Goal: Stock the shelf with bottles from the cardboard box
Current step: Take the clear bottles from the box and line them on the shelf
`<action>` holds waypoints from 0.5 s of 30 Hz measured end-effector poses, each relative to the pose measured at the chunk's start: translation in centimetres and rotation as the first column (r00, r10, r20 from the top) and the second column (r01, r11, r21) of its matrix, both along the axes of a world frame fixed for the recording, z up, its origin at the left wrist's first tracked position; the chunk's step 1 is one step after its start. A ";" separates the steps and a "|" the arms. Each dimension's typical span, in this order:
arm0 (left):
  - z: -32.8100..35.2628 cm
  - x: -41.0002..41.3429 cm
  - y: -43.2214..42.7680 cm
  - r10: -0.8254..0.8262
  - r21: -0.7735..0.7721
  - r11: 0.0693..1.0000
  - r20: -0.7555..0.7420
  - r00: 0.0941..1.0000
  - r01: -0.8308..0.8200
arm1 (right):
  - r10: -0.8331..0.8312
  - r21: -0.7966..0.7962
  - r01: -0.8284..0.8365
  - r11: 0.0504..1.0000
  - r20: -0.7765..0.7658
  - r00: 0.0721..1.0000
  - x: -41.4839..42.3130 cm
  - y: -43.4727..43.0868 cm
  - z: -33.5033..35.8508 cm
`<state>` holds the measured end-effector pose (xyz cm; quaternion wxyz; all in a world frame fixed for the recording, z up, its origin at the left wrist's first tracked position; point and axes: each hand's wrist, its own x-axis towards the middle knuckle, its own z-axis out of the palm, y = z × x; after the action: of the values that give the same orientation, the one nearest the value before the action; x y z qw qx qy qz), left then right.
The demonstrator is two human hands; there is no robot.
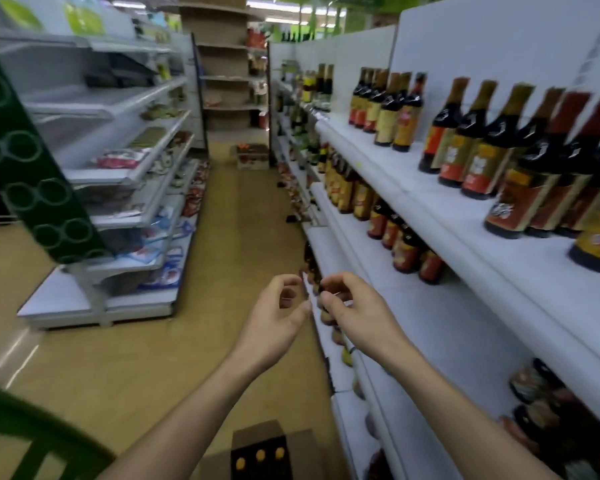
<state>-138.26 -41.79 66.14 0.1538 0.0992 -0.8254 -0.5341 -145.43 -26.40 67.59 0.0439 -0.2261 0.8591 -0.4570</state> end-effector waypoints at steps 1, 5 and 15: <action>-1.0 0.7 -1.2 0.019 -0.002 1.000 0.027 0.999 -0.019 | 0.023 0.020 -0.023 1.000 0.007 1.000 0.4 -1.3 -1.0; -4.6 3.5 -5.4 0.084 0.001 0.996 0.106 0.991 -0.085 | 0.097 0.103 -0.098 0.990 0.017 0.995 1.8 -5.4 -5.0; -15.3 7.9 -9.2 0.168 0.055 0.979 0.326 0.930 -0.196 | 0.265 0.206 -0.311 0.928 0.223 0.938 3.3 -10.0 -16.4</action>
<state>-130.33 -50.95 50.83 0.0625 0.2672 -0.8026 -0.5297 -142.13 -36.43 51.16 0.2197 -0.2983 0.8568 -0.3587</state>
